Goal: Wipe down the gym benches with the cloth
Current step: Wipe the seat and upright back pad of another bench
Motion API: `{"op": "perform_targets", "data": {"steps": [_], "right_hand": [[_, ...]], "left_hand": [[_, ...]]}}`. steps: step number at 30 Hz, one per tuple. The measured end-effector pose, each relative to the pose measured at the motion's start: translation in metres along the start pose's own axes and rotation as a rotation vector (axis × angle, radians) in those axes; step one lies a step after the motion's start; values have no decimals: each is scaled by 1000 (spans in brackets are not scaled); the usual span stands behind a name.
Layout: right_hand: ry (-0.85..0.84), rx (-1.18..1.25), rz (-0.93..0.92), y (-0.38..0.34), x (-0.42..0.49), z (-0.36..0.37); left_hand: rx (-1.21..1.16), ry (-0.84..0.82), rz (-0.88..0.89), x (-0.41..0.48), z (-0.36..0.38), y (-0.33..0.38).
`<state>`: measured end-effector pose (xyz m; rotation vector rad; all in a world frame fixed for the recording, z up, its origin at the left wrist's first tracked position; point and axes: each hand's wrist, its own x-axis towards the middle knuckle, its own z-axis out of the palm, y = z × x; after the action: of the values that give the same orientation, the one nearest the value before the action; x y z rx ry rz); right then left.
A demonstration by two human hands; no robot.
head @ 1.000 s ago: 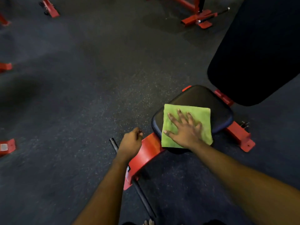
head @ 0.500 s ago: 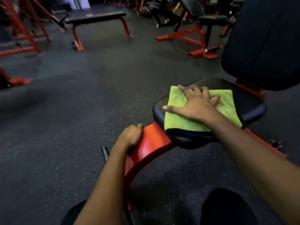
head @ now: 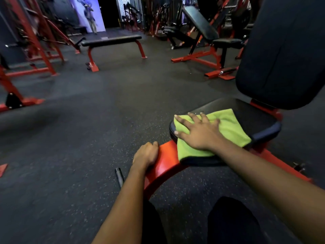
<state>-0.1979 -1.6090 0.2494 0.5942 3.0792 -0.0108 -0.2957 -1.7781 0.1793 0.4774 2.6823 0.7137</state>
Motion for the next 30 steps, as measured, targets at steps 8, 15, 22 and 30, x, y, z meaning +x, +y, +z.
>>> {"op": "perform_targets", "data": {"steps": [8, 15, 22, 30], "right_hand": [[-23, 72, -113, -2, 21, -2], [44, 15, -122, 12, -37, 6], [-61, 4, -30, -27, 47, -2], [-8, 56, -327, 0, 2, 4]], "left_hand": [[-15, 16, 47, 0, -2, -6], [-6, 44, 58, 2, 2, -6], [-2, 50, 72, 6, 5, -11], [-27, 30, 99, 7, 4, -14]]}}
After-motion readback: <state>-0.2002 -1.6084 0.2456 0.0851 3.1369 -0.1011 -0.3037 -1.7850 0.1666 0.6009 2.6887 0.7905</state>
